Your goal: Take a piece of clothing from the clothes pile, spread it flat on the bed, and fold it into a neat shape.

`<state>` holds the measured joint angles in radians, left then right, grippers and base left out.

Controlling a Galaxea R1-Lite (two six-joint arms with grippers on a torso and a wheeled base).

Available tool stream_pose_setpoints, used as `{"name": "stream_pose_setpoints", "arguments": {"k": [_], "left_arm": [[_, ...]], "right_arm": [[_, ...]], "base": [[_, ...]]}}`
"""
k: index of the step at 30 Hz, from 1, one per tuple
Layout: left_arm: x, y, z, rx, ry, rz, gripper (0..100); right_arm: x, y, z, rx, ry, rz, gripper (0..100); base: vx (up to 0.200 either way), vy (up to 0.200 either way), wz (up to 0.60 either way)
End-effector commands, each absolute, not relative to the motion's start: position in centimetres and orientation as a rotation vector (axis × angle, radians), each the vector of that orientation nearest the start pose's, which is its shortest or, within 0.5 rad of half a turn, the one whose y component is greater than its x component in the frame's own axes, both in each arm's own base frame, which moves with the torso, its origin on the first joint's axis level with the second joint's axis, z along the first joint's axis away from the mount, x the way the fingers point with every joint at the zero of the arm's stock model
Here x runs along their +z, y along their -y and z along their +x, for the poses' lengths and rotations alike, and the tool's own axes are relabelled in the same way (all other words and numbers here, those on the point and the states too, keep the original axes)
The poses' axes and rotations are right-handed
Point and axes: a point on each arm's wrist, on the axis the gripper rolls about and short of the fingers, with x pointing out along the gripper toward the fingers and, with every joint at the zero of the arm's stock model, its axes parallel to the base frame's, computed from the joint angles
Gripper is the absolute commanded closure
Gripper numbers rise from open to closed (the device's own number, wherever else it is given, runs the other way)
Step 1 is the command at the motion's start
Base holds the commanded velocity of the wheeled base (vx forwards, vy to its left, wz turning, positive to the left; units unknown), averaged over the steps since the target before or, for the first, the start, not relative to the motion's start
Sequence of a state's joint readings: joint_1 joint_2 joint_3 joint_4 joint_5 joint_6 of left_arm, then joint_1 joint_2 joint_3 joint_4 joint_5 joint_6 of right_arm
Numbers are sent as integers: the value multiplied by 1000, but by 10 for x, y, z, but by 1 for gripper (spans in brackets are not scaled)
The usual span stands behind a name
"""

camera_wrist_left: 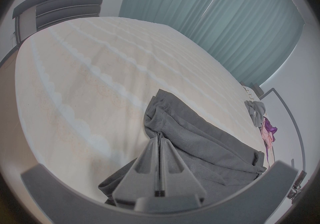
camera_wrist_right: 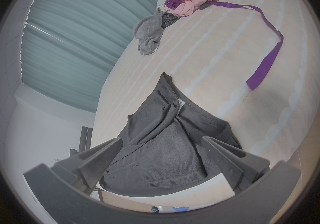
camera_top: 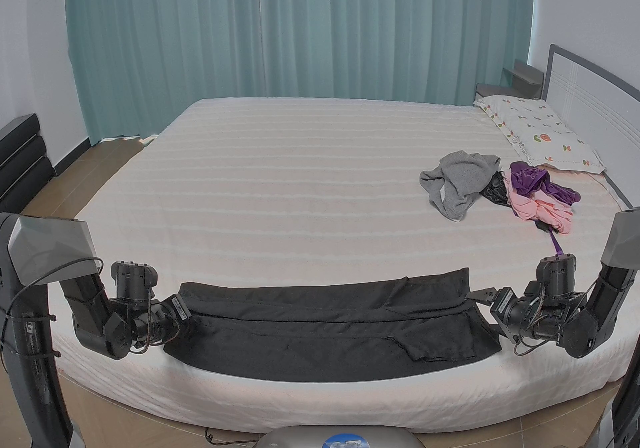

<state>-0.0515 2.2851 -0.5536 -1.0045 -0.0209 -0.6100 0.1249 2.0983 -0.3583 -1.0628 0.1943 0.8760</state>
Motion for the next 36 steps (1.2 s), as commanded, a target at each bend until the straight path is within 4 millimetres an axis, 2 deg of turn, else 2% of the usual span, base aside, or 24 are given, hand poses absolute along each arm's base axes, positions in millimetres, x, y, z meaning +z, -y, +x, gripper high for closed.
{"name": "stream_pose_setpoints", "arguments": {"k": [1, 10, 24, 25, 32, 36], "left_arm": [[-24, 13, 321, 163, -711, -577, 100], [-27, 5, 321, 189, -711, -581, 100], [-27, 6, 320, 186, -719, -585, 100], [-27, 6, 319, 186, -722, -587, 0], [-24, 2, 319, 175, -718, -629, 0], [-1, -10, 319, 152, -661, -688, 0]], "right_arm": [[10, -39, 272, -10, -772, 857, 0], [10, -38, 273, -11, -771, 858, 0], [11, -38, 273, -10, -770, 858, 0], [11, -38, 273, -10, -768, 858, 0], [11, -38, 272, -11, -771, 858, 0], [12, -38, 272, -10, -768, 858, 0]], "base": [[0, 0, 0], [0, 0, 0], [0, 0, 0], [0, 0, 0], [0, 0, 0], [0, 0, 0]]}}
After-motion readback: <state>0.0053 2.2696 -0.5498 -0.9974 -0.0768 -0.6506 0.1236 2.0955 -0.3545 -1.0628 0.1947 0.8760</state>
